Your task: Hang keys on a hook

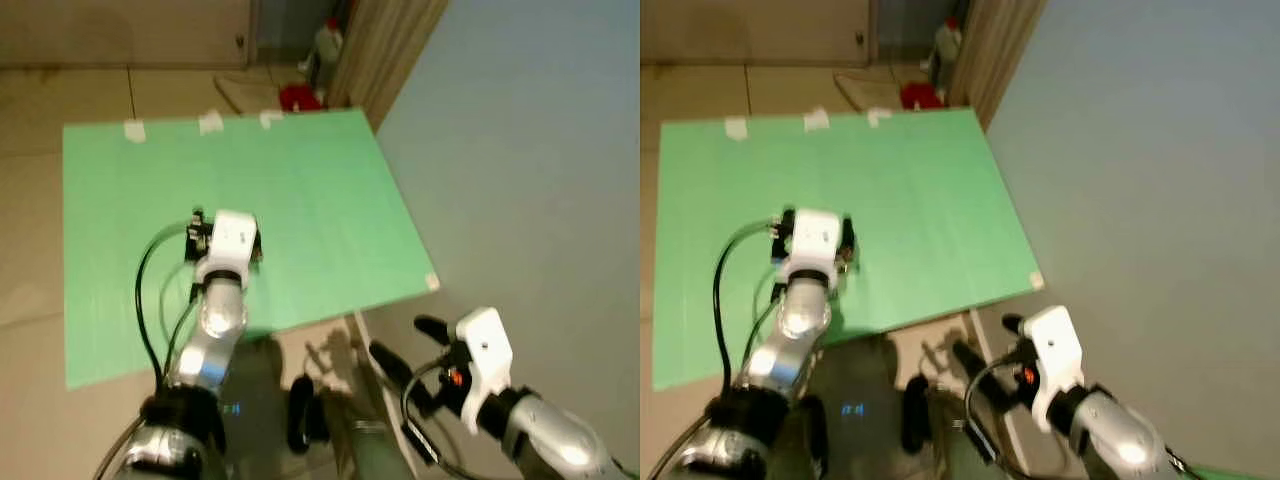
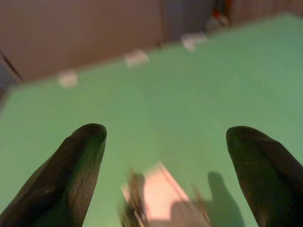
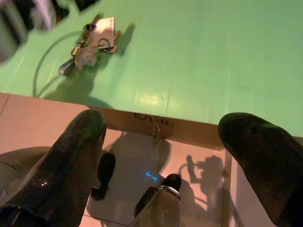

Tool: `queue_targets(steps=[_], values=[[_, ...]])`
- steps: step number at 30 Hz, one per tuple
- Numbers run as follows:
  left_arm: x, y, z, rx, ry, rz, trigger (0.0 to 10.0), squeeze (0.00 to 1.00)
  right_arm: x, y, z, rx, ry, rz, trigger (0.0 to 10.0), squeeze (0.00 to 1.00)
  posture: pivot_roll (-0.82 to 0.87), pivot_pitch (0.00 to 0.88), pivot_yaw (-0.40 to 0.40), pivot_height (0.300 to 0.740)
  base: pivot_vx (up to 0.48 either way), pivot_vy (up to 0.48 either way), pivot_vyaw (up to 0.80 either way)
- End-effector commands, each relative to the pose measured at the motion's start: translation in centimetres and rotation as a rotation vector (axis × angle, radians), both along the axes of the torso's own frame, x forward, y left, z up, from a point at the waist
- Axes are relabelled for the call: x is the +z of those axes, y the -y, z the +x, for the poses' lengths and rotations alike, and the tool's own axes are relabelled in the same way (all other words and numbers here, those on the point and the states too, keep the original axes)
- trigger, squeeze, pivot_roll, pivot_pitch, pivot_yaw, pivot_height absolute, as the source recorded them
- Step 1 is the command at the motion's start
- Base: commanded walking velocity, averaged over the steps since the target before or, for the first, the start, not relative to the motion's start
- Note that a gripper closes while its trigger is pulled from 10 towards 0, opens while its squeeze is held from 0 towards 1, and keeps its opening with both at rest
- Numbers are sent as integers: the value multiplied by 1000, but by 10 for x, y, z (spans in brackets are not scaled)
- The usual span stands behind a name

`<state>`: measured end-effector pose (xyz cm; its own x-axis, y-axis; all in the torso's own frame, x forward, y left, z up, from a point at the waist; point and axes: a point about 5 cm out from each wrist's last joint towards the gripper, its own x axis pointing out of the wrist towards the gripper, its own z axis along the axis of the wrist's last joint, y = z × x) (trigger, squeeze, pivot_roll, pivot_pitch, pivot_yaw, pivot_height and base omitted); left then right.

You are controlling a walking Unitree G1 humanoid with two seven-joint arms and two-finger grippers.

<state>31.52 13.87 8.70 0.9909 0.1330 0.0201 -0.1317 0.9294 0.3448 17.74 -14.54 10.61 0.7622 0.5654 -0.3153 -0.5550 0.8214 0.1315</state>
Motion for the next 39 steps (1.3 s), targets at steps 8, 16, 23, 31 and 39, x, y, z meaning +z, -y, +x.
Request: queue_targets(steps=[8, 16, 23, 31, 39], values=[[-34, 54, -62, -100, -132, 13, 10000, 0, -6, 9, -7, -40, -25, -31, 10000, 0, -242, 263, -241, 722, 0, 0, 0], [-27, 49, -66, -53, -114, 83, 10000, 0, -9, 11, -12, -48, -40, -38, 10000, 0, -242, 267, -237, 722, 0, 0, 0], [-38, -4, -52, 174, -206, 80, 10000, 0, -11, 11, -13, -50, -46, -39, 10000, 0, -239, 272, -236, 722, 0, 0, 0], [-47, -36, -38, 240, -247, 89, 10000, 0, -11, 13, -16, -50, -53, -46, 10000, 0, -248, 283, -239, 722, 0, 0, 0], [-51, -25, -32, 169, -224, 80, 10000, 0, -11, 13, -19, -52, -54, -50, 10000, 0, -262, 288, -235, 722, 0, 0, 0]])
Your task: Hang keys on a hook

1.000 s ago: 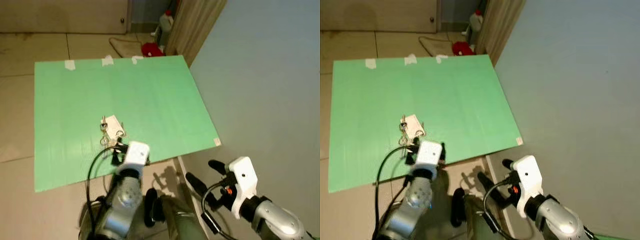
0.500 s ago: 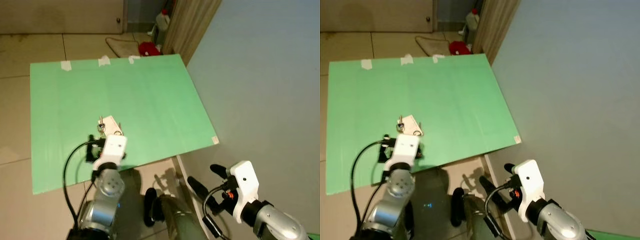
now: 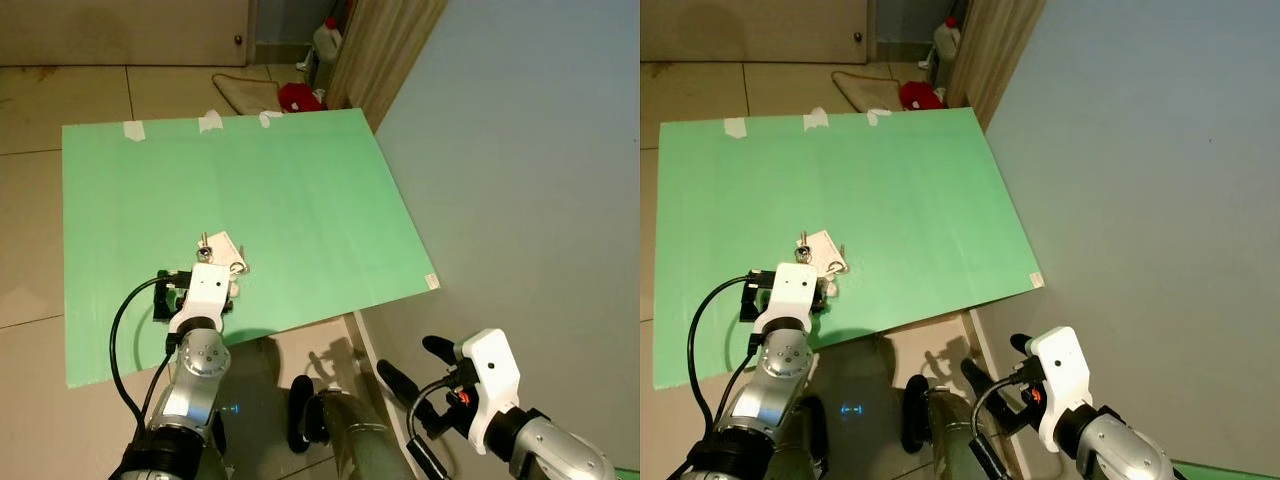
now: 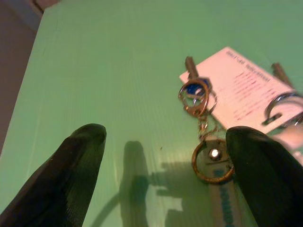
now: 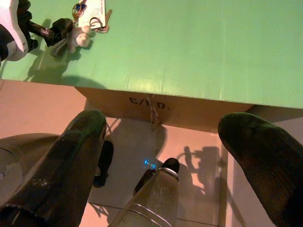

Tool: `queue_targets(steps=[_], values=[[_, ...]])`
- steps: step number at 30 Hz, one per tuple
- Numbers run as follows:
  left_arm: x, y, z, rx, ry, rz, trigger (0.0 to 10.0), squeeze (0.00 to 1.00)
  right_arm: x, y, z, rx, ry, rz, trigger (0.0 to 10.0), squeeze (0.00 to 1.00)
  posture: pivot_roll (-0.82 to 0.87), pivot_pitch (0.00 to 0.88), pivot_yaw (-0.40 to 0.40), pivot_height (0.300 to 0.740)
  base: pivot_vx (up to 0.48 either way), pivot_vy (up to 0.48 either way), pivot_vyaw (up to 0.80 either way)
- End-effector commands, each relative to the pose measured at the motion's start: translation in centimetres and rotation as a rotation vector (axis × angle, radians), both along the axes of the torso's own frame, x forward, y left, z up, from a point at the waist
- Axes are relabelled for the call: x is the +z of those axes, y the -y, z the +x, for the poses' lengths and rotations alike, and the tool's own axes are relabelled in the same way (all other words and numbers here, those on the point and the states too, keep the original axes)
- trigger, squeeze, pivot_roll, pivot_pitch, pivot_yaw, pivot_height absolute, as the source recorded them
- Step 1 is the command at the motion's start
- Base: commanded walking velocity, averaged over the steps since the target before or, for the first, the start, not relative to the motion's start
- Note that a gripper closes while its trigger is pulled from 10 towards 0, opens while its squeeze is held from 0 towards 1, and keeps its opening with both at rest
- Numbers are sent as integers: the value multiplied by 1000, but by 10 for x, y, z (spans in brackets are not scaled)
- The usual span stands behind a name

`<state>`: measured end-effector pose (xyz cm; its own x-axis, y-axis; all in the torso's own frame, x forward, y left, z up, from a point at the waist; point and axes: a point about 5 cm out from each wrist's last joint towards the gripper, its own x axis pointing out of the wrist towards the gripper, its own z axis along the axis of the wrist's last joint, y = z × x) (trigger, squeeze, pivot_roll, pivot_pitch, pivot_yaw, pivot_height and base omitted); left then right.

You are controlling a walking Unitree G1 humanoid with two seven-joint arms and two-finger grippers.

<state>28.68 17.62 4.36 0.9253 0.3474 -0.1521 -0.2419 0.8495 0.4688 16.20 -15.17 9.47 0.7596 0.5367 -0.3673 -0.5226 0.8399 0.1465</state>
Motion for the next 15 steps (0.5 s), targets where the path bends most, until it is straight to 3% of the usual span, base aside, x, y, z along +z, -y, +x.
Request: queue_targets(steps=[1, 6, 8, 15], values=[[-7, 12, -3, -43, -22, -22, 10000, 0, 0, 6, -3, -22, 1, -33, 10000, 0, -262, 288, -235, 722, 0, 0, 0], [3, 19, -3, -59, 41, 7, 10000, 0, -1, 7, -5, -26, 0, -34, 10000, 0, -261, 282, -229, 722, 0, 0, 0], [8, 28, -4, -114, 78, 41, 10000, 0, -1, 6, -4, -26, 0, -33, 10000, 0, -258, 279, -228, 722, 0, 0, 0], [3, 36, -4, -136, 95, 13, 10000, 0, -2, 3, -2, -18, 6, -30, 10000, 0, -248, 270, -229, 722, 0, 0, 0]])
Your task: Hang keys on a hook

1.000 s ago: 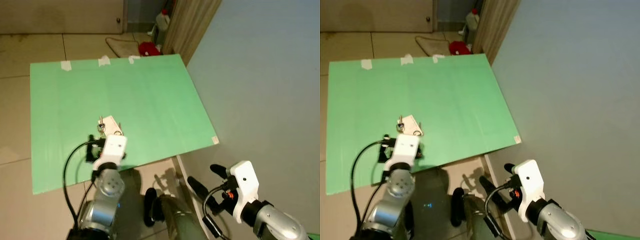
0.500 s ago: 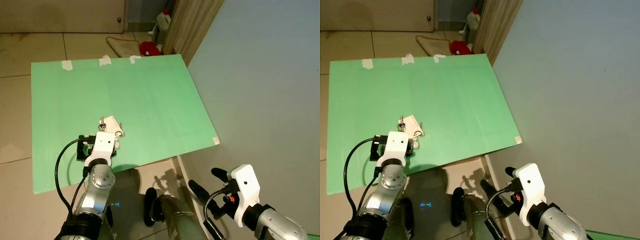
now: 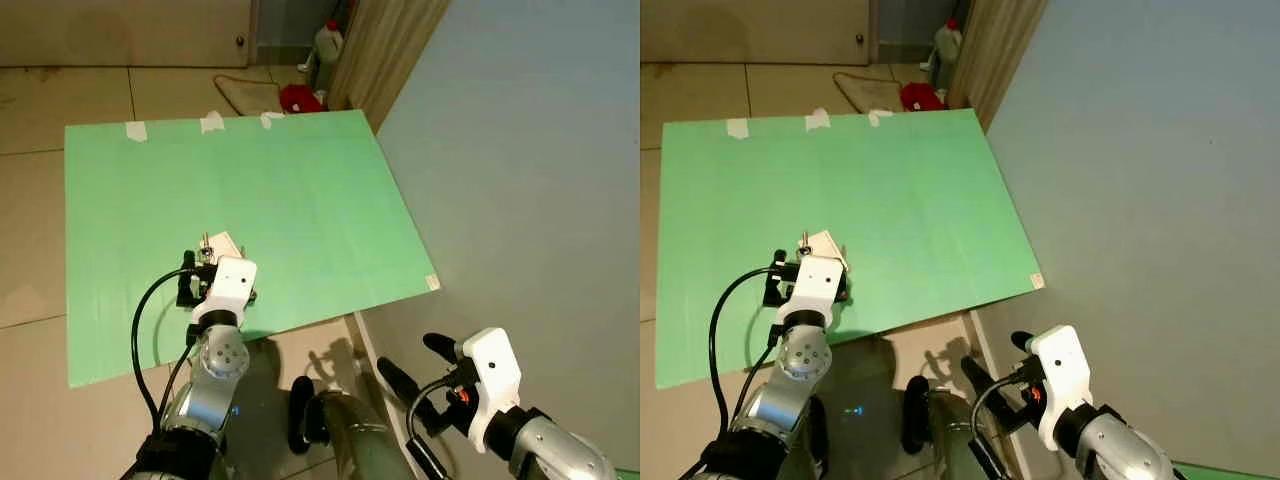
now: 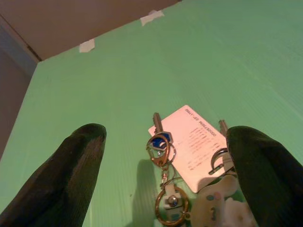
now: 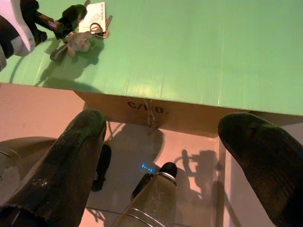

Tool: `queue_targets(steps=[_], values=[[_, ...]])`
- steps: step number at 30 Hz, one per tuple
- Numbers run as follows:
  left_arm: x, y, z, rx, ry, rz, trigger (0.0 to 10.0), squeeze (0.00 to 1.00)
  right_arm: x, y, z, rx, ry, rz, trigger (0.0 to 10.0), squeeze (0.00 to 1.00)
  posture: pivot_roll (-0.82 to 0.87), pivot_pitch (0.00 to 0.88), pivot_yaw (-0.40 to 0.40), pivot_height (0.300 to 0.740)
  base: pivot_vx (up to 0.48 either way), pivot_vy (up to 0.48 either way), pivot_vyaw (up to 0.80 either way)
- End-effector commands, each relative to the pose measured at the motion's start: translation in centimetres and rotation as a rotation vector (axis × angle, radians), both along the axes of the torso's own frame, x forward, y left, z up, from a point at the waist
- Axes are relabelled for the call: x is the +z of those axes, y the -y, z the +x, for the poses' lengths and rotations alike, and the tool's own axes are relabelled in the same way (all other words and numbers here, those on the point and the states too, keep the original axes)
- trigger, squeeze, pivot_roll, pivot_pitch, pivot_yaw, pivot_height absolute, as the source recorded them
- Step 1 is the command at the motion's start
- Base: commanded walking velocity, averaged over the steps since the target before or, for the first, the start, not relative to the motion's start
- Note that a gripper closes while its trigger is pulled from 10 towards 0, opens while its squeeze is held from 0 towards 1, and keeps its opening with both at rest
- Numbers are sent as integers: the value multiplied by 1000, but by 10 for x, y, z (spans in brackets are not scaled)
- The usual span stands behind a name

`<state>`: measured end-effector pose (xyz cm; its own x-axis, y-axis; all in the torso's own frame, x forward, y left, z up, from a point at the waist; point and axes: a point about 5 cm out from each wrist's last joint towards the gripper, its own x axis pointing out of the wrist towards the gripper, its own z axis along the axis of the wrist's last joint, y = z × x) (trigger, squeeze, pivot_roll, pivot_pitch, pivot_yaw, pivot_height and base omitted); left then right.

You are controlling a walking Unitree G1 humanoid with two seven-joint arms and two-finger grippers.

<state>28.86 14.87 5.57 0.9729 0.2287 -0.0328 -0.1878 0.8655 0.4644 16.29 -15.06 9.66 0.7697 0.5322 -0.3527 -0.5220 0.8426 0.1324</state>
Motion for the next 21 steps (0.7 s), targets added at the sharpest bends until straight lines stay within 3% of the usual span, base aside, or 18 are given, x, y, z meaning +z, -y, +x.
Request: queue_targets(steps=[1, 6, 8, 11, 21], values=[[-12, 9, -6, -12, -31, -11, 10000, 0, -4, 4, -3, -12, -14, -26, 10000, 0, -247, 271, -230, 722, 0, 0, 0], [-22, 8, -7, -13, -64, -18, 10000, 0, -4, 4, -4, -6, -14, -28, 10000, 0, -248, 273, -235, 722, 0, 0, 0], [-27, 6, -7, 17, -98, -81, 10000, 0, -4, 4, -4, -6, -14, -29, 10000, 0, -253, 276, -234, 722, 0, 0, 0], [-27, 9, -6, 3, -98, -101, 10000, 0, -4, 4, -6, -5, -17, -29, 10000, 0, -253, 285, -235, 722, 0, 0, 0], [-32, 11, -5, -28, -98, -72, 10000, 0, -4, 3, -9, -5, -22, -31, 10000, 0, -264, 301, -236, 722, 0, 0, 0]])
